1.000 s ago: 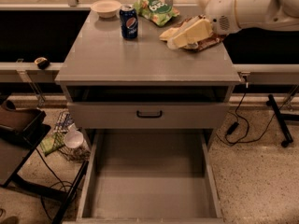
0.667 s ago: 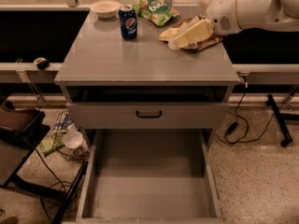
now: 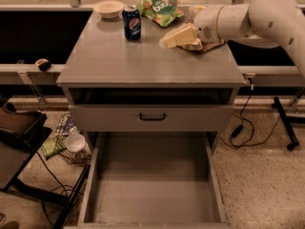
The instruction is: Pick pepsi can from middle drawer and place on counter
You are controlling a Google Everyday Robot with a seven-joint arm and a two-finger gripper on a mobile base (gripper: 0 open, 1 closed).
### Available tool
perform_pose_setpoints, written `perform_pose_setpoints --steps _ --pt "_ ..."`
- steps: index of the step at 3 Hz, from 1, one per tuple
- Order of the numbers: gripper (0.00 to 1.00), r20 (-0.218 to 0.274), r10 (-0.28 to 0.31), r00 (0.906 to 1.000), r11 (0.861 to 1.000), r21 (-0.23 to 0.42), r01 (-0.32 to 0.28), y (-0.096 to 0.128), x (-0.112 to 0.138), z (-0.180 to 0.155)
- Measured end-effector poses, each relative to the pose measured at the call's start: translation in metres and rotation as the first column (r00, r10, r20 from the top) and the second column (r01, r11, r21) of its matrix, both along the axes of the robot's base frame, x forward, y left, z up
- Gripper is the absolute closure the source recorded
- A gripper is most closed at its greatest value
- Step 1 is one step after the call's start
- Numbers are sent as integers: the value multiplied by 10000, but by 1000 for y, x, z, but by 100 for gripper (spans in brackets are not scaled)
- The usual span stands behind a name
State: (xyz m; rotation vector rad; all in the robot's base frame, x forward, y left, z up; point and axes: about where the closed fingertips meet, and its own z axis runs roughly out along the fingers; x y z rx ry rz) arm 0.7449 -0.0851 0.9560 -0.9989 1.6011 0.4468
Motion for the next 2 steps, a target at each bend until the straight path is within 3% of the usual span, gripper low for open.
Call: perform_pose_setpoints --steps 1,2 --pt "0 58 -582 9983 9962 656 577 12 54 -17" --pt "0 -185 -840 9963 9905 1073 855 45 109 -43"
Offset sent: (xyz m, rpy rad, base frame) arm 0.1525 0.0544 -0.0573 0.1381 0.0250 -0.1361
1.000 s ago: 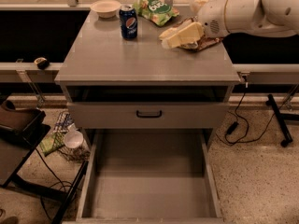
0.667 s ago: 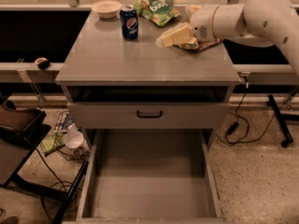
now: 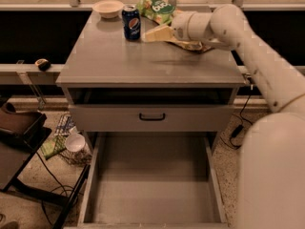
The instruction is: Pick pepsi can from middle drawer and place on counter
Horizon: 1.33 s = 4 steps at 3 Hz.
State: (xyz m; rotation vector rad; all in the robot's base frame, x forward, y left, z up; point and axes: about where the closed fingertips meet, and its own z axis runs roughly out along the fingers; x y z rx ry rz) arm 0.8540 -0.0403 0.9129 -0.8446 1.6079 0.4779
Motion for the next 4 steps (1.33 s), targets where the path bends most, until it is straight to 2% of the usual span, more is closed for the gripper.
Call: perform_pose_setpoints --steps 1,2,3,4 --pt "0 35 279 9996 9993 261 -280 31 25 -4" --pt "0 398 833 9957 9932 786 -863 71 36 9" --pt "0 389 1175 9923 9880 961 -1208 109 41 18" --pt "0 210 1017 9946 9901 955 -1032 124 49 15"
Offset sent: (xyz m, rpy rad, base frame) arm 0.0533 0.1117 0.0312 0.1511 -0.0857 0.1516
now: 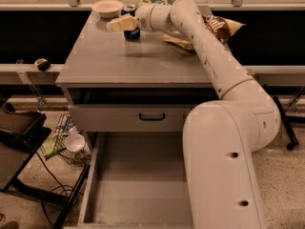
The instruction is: Pick pepsi can from middle drawer and place on counter
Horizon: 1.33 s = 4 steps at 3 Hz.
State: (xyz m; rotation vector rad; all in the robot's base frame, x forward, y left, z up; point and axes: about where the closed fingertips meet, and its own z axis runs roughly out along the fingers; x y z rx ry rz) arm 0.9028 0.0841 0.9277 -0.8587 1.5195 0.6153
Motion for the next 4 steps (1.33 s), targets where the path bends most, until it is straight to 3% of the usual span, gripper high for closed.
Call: perform_pose_setpoints --steps 1,2,4 --pt "19 -235 -529 9983 9986 68 531 0 14 -14" --pt "50 -291 -867 9958 9961 136 871 4 35 -31" --pt "96 134 -1063 9942 9943 -23 1063 -5 52 -18"
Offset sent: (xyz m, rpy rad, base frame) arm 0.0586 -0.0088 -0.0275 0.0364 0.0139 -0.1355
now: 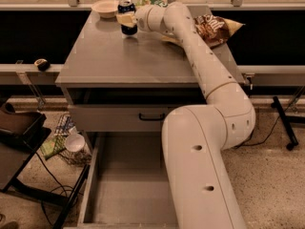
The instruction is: Pick pepsi can from middle drawer and place on counter
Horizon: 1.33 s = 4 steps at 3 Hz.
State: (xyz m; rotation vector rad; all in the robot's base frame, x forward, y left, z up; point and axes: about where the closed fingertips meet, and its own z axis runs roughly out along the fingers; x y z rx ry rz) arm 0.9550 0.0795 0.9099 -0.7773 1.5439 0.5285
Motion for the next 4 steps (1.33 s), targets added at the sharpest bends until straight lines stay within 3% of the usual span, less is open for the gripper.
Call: perform_pose_setpoints --steps 2,3,4 --pt "100 157 69 9999 10000 -17 -68 -4 -11 11" --pt "100 1341 -478 9898 9988 -22 485 -49 -44 78" --pt "100 2836 -1102 9526 9939 306 1059 -104 -114 175"
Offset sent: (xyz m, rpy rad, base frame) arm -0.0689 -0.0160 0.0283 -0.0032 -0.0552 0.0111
